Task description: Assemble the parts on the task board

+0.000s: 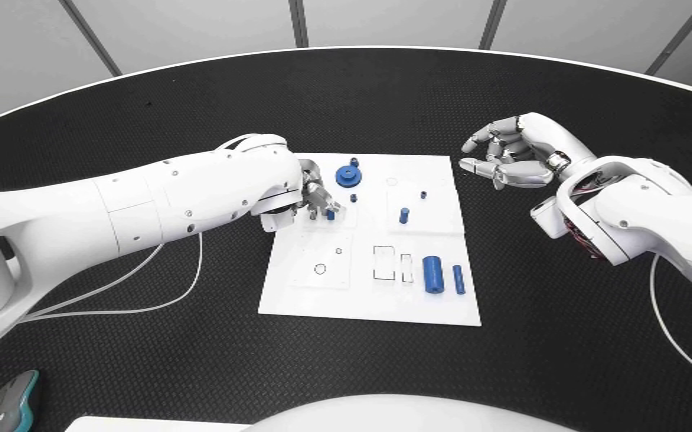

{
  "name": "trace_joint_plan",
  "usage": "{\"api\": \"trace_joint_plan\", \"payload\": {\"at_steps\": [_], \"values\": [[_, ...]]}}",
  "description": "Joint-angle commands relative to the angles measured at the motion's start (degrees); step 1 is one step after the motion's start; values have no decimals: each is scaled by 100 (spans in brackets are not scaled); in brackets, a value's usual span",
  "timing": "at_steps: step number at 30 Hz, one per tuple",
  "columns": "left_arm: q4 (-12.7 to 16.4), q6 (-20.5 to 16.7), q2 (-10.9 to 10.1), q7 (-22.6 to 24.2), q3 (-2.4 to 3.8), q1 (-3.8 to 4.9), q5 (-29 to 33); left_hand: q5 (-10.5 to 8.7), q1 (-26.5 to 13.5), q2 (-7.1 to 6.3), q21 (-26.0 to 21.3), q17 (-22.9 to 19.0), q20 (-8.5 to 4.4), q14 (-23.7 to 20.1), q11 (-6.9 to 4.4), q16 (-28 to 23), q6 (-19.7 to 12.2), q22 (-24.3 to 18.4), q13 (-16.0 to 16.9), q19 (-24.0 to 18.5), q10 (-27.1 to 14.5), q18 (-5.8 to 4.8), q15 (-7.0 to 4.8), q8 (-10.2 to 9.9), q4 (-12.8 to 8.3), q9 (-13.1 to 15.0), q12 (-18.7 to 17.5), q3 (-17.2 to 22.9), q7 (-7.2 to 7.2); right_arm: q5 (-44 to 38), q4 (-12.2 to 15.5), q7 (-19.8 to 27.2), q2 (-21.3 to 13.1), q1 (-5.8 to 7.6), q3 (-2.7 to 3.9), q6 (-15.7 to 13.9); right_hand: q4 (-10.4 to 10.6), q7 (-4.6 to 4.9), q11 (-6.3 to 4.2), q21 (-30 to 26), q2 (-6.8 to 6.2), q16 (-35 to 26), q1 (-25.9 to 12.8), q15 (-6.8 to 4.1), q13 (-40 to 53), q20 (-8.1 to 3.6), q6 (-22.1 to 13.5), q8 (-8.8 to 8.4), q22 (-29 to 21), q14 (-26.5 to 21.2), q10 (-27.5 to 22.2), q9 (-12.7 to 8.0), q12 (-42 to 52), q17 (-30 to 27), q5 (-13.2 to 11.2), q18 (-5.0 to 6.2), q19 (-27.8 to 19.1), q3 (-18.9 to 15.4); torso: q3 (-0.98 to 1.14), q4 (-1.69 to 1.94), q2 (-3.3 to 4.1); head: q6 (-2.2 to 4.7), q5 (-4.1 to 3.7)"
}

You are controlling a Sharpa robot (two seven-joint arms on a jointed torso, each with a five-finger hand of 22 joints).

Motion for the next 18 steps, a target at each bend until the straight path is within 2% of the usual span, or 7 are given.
{"api": "trace_joint_plan", "payload": {"at_steps": [1,7,18], "values": [[-7,13,2,-11,0,0,0,28,53,87,-9,1264,-2,520,-1,-18,43,11,-14,-7,-47,-41,45,-21,-5,-14,20,39,6,0,-1,0,0,0,0,1,28,-5,-21,-35,6,-39,58,-25,4,-2,-29,28,-4,19,-6,3,-19,6,22,73,27,5,1,4,-10,-2,-1],[-16,69,17,-17,0,0,0,29,155,132,-5,1269,-4,522,-7,-14,50,19,-9,-3,-40,-42,40,-23,-9,-30,29,128,0,0,-3,1,4,0,0,4,28,-5,-21,-35,6,-39,58,-25,4,-2,-29,28,-4,19,-6,3,-19,6,22,73,27,5,0,1,-6,-9,1],[-52,133,54,-72,0,0,-2,22,191,118,19,1291,-9,530,-17,-1,101,58,85,15,20,-48,34,8,-5,-27,103,159,-13,0,2,-1,-1,0,0,4,37,-6,-23,-49,-1,-51,64,-26,0,-3,-32,46,-6,21,-4,1,-18,7,58,72,39,7,3,1,-5,-14,-2]]}}
